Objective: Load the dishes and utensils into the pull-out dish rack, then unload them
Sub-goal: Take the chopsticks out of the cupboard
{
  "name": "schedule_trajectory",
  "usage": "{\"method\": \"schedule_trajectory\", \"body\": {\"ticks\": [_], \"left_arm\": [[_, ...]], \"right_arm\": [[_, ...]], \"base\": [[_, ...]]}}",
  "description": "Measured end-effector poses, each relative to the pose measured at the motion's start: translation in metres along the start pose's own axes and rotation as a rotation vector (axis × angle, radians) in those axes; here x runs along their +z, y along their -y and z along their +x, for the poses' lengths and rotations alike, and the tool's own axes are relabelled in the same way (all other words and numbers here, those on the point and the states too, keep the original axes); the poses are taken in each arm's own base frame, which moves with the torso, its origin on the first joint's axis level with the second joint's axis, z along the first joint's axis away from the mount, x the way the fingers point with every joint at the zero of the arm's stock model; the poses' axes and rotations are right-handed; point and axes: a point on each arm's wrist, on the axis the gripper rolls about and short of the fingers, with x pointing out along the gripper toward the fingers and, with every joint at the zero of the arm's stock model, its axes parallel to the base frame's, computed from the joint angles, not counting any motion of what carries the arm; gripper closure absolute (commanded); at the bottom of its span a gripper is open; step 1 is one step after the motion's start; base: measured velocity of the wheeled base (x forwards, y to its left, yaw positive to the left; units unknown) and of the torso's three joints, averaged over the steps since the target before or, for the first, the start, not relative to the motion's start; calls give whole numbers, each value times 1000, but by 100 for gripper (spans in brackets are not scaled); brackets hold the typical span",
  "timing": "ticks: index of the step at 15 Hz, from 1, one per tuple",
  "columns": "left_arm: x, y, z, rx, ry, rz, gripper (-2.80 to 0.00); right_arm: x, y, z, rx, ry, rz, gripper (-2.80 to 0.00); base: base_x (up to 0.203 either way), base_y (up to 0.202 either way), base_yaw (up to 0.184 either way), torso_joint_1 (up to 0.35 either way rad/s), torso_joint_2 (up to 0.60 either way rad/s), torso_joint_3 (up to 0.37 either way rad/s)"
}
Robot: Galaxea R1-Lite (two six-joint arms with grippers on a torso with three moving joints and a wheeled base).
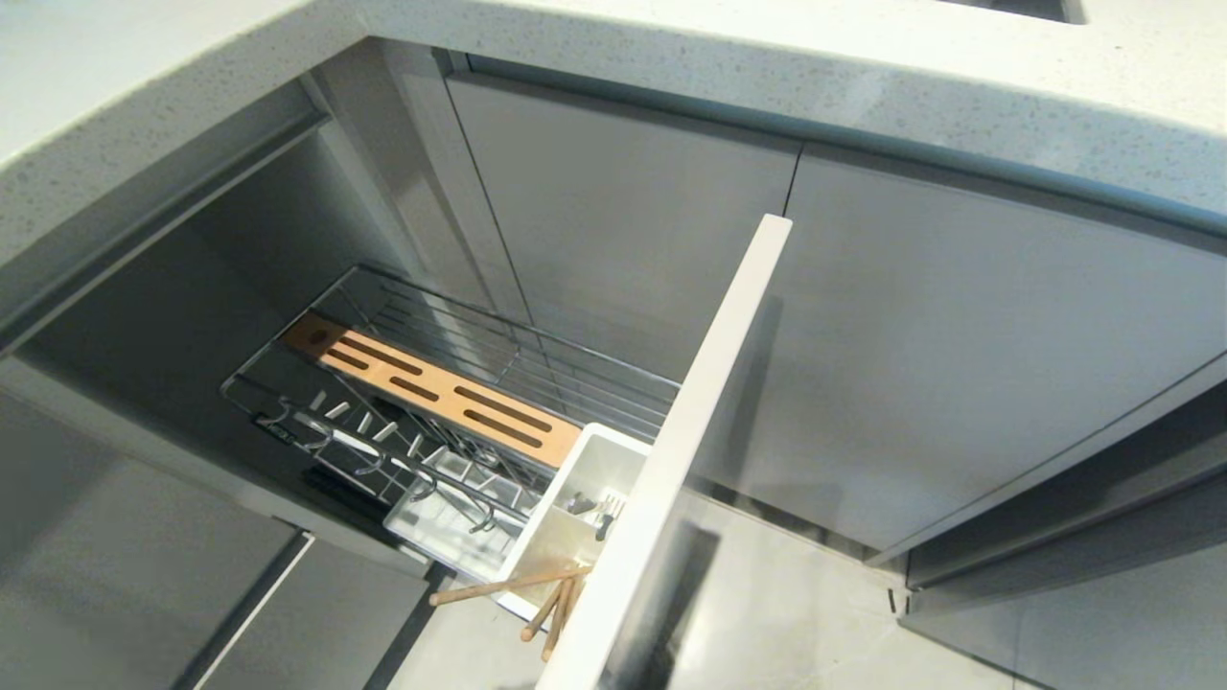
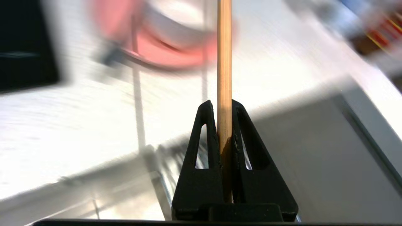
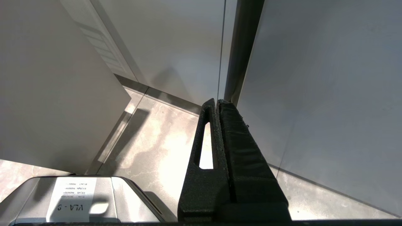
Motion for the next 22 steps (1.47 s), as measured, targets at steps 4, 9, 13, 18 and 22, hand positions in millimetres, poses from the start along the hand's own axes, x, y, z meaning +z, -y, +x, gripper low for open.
{"method": "schedule_trajectory", "body": {"ticks": [4,9,13,18,22], "left_arm": [[4,-19,43,301,100,-118,0],[9,-47,85,420,41,-261,0],[5,-58,105,367,-87,-317,0],[3,-58,113,284,-165,-334,0],[4,-57,113,267,-167,-334,0]], "right_arm": [[0,0,0,0,0,0,0],[0,0,0,0,0,0,0],[0,0,0,0,0,0,0],[0,0,0,0,0,0,0],[0,0,0,0,0,0,0]], "base": [[0,0,0,0,0,0],[0,0,0,0,0,0],[0,0,0,0,0,0],[0,0,0,0,0,0],[0,0,0,0,0,0]]}}
